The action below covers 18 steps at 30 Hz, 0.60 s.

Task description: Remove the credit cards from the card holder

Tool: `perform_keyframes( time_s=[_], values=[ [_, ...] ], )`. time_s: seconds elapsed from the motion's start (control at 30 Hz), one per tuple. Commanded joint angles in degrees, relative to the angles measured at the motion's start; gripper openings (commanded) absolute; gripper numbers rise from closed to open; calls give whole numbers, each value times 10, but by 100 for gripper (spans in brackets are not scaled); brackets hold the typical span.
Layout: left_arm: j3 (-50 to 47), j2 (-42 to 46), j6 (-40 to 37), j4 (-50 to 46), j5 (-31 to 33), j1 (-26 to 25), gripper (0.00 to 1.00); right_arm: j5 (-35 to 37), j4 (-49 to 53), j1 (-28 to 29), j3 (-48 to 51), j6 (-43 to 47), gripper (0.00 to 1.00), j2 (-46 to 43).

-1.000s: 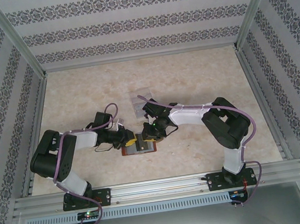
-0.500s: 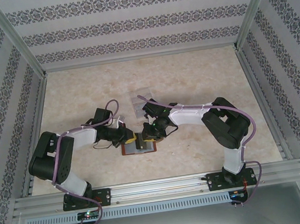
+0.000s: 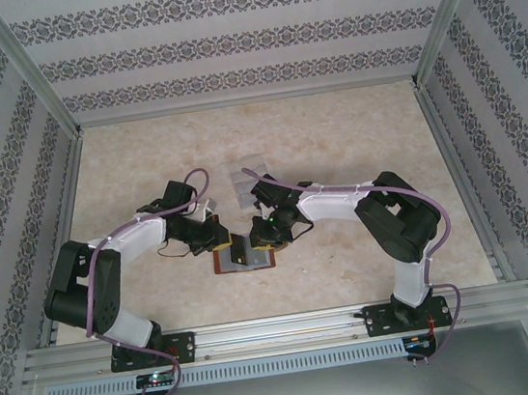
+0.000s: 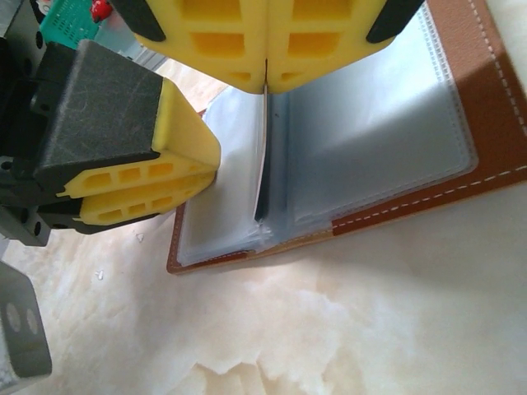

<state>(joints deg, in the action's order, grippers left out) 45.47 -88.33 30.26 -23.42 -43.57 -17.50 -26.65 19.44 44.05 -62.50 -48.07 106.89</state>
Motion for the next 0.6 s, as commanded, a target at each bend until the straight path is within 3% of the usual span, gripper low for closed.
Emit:
perform_keyframes(
  time_s=[0.0, 0.47, 0.57],
  values=[
    [15, 10, -28, -47, 23, 3, 3, 8, 15, 5, 13, -3, 20, 16],
    [26, 21, -19, -63, 70, -7, 4, 5, 16, 4, 15, -1, 20, 18],
    [24, 15, -12, -51, 52, -11, 7, 5, 15, 4, 15, -1, 20, 18]
  ],
)
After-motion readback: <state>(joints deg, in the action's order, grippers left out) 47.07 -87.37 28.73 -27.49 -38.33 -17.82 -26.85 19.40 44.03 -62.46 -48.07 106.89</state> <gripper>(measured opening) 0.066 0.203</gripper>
